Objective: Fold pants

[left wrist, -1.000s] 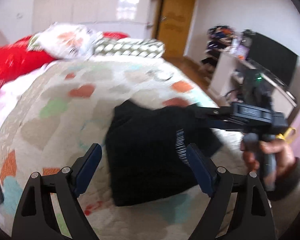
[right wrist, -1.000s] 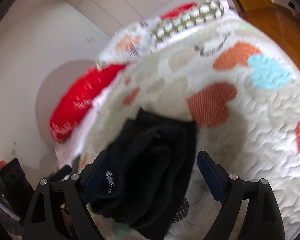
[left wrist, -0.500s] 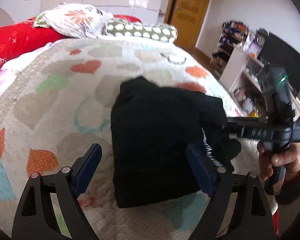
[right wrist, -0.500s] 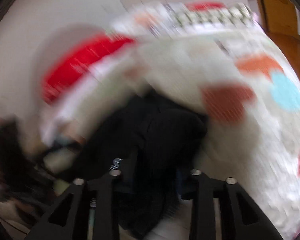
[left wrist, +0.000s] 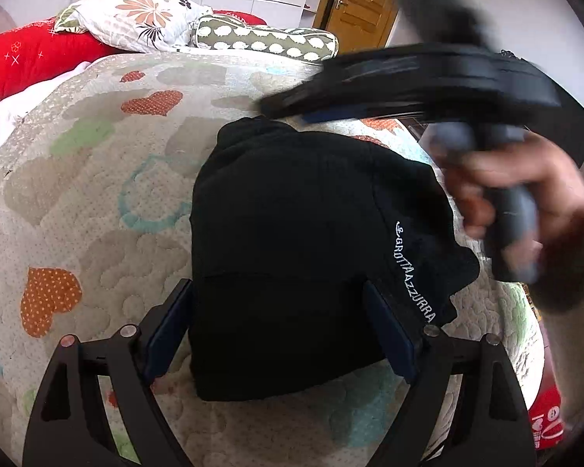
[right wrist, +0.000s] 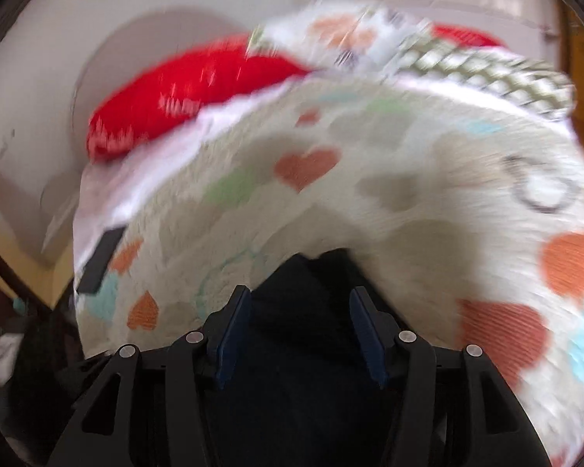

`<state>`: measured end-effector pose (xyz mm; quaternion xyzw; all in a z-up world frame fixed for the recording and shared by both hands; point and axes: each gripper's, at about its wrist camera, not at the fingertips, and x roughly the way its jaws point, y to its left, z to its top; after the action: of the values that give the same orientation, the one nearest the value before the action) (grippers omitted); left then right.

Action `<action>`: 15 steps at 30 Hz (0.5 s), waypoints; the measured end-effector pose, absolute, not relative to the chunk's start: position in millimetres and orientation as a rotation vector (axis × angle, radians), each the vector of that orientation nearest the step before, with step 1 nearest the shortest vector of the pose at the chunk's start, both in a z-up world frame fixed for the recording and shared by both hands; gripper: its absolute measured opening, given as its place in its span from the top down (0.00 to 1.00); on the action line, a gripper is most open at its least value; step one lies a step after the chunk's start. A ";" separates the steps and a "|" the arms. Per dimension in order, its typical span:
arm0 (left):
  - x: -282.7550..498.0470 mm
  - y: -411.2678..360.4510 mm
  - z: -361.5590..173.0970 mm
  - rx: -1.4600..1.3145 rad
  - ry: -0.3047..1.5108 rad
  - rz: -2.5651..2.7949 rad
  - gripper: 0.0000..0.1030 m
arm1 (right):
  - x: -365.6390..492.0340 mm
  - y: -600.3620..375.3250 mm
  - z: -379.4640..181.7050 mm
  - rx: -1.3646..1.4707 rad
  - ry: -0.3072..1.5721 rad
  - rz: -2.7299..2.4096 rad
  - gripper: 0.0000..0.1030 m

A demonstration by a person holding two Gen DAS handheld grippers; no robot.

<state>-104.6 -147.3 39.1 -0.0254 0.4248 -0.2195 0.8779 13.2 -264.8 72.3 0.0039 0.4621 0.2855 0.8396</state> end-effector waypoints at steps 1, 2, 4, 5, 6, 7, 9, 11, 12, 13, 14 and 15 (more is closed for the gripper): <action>-104.3 -146.9 37.5 -0.056 0.890 -0.457 0.16 | 17.9 -257.6 62.1 -0.009 1.006 0.609 0.61; -103.9 -146.7 35.8 -0.056 0.895 -0.456 0.16 | 24.8 -248.0 50.8 -0.035 1.043 0.620 0.83; -103.0 -144.1 34.4 -0.065 0.898 -0.457 0.16 | 21.5 -239.2 42.1 -0.074 1.052 0.644 0.89; -102.5 -141.6 35.8 -0.079 0.896 -0.459 0.16 | 20.1 -235.8 47.3 -0.100 1.033 0.653 0.91; -101.9 -140.0 37.5 -0.085 0.889 -0.454 0.16 | 19.1 -235.6 54.6 -0.107 1.010 0.662 0.91; -101.5 -139.1 39.9 -0.087 0.874 -0.442 0.16 | 19.2 -236.3 60.6 -0.101 0.986 0.668 0.91; -99.3 -140.5 41.0 -0.086 0.859 -0.439 0.16 | 25.6 -235.9 67.0 -0.085 0.948 0.659 0.91; -95.8 -144.8 35.2 -0.086 0.883 -0.440 0.15 | 34.8 -227.7 52.1 -0.132 0.962 0.617 0.91; -94.6 -147.6 30.0 -0.088 0.902 -0.442 0.15 | 40.8 -224.5 37.1 -0.134 0.989 0.593 0.91; -93.7 -148.6 27.0 -0.087 0.910 -0.443 0.15 | 44.1 -226.3 31.1 -0.108 1.005 0.596 0.91; -93.4 -148.9 24.9 -0.086 0.915 -0.442 0.15 | 45.6 -229.0 29.9 -0.080 1.008 0.604 0.90; -93.5 -147.8 25.4 -0.091 0.918 -0.449 0.15 | 45.3 -234.2 34.8 -0.048 0.998 0.606 0.89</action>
<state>-93.5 -147.8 25.4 -0.0437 0.4393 -0.2146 0.8712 45.3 -234.2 34.8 -0.0227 0.4711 0.2859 0.8341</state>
